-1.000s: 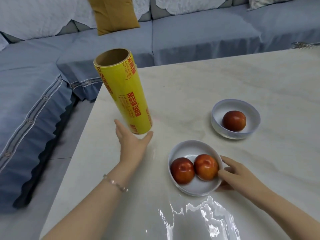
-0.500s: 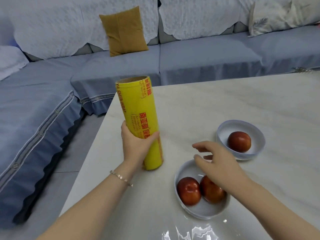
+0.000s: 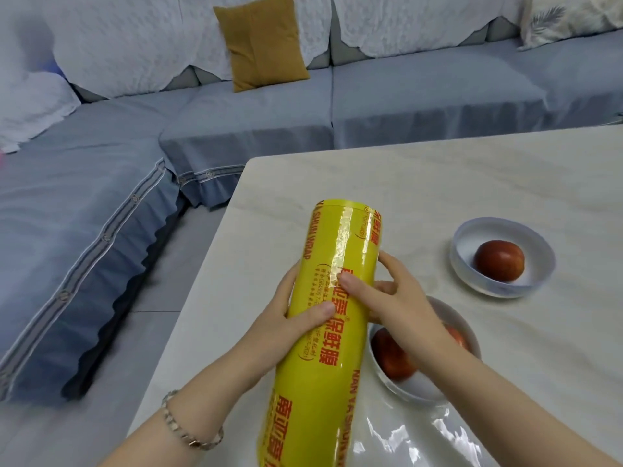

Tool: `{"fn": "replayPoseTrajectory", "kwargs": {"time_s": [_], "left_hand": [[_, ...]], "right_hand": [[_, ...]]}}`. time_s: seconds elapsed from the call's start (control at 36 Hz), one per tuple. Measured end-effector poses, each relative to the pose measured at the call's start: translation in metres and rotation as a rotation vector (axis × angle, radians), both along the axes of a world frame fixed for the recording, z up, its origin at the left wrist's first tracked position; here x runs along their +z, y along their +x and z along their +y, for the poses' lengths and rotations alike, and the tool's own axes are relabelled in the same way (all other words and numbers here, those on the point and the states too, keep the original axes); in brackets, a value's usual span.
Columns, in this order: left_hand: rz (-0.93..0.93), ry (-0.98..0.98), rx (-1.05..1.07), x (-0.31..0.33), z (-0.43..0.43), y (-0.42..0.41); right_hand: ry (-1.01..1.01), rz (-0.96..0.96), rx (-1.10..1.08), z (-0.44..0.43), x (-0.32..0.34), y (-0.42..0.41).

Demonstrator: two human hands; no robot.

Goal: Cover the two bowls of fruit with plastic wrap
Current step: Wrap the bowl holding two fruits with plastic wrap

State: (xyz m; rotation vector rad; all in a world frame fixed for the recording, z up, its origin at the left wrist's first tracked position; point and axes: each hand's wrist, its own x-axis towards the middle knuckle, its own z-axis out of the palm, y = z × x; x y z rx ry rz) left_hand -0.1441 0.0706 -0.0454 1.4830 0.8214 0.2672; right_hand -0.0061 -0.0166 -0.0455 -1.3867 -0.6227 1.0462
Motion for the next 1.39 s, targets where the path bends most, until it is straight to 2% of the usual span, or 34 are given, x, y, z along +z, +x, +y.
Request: {"fn": "replayPoseTrajectory", "kwargs": {"time_s": [0.11, 0.22, 0.47, 0.56, 0.69, 0.94, 1.03, 1.11, 1.25, 1.31, 1.39], "left_hand": [[-0.097, -0.054, 0.03, -0.013, -0.01, 0.001], [-0.146, -0.053, 0.064, -0.02, -0.018, 0.005], [-0.158, 0.082, 0.074, -0.022, -0.027, 0.01], [-0.133, 0.111, 0.044, -0.021, -0.025, 0.008], [-0.081, 0.129, -0.021, -0.017, -0.021, 0.008], [-0.002, 0.185, -0.091, -0.013, -0.013, 0.007], [0.002, 0.196, -0.07, -0.013, -0.015, 0.007], [0.036, 0.225, 0.027, -0.014, -0.017, 0.009], [0.165, 0.36, 0.175, -0.015, -0.022, 0.008], [0.23, 0.431, 0.194, -0.014, -0.024, 0.008], [0.32, 0.523, 0.21, -0.012, -0.026, 0.009]], "right_hand": [[0.017, 0.071, 0.022, -0.01, 0.002, 0.002], [0.017, -0.098, -0.032, -0.016, 0.005, 0.01], [0.143, 0.122, -0.233, -0.027, -0.002, 0.02], [0.128, 0.26, -0.262, -0.023, -0.007, 0.027], [0.071, 0.294, -0.273, -0.019, -0.018, 0.042], [0.12, 0.113, -0.112, -0.019, -0.026, 0.048], [0.124, 0.02, -0.191, -0.017, -0.028, 0.044], [0.171, 0.036, -0.319, -0.016, -0.027, 0.04], [0.219, -0.012, -0.313, -0.013, -0.025, 0.034], [0.216, 0.047, -0.308, -0.011, -0.026, 0.03], [0.184, 0.299, -0.272, -0.008, -0.027, 0.027]]}}
